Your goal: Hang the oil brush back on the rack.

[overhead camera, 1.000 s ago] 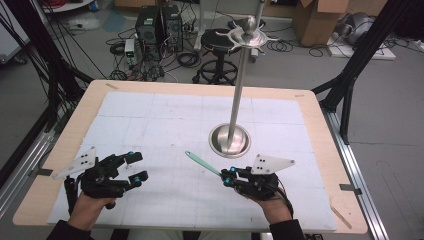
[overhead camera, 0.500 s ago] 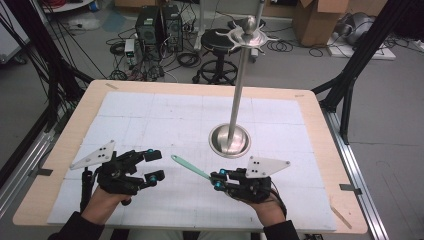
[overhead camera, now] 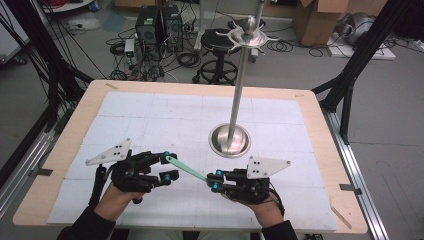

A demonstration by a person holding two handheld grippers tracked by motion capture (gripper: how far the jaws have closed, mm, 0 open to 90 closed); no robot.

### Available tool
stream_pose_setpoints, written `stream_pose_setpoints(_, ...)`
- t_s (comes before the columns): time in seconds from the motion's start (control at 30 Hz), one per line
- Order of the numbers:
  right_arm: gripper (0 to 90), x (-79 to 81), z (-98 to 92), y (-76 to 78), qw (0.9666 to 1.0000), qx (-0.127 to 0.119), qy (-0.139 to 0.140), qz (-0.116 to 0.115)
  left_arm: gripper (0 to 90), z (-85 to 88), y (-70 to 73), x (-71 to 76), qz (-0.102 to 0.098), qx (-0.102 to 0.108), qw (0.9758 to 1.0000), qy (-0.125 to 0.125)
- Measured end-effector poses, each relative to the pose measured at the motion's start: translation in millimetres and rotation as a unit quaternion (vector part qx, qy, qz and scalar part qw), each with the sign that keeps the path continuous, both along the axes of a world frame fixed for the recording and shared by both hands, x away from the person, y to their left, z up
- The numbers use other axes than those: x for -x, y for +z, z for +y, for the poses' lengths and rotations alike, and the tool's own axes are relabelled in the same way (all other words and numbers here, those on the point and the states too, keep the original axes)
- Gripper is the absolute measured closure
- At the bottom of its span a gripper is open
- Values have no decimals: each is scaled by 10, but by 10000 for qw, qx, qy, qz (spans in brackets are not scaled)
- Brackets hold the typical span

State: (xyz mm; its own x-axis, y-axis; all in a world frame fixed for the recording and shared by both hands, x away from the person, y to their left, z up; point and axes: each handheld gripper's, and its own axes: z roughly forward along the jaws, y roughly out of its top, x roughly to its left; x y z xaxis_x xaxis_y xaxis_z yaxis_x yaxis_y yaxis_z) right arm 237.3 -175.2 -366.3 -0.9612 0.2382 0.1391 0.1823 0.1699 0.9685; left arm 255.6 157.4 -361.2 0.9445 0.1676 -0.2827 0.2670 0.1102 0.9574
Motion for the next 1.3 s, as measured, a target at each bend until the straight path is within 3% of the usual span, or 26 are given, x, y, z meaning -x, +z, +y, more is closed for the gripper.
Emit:
stream_pose_setpoints(0.4,818,5,0,8,9995,-249,194,84,601,-81,15,-7,-72,249,9994,-231)
stream_pose_setpoints(0.8,817,-7,5,-4,9987,-375,331,137,726,-124,33,-5,-197,329,9986,-375)
stream_pose_setpoints(1.07,815,-17,-6,-11,9979,-472,399,176,750,-156,67,1,-237,412,9977,-493)
stream_pose_setpoints(1.3,811,-24,-8,-22,9976,-496,451,191,756,-177,99,14,-322,366,9977,-478)
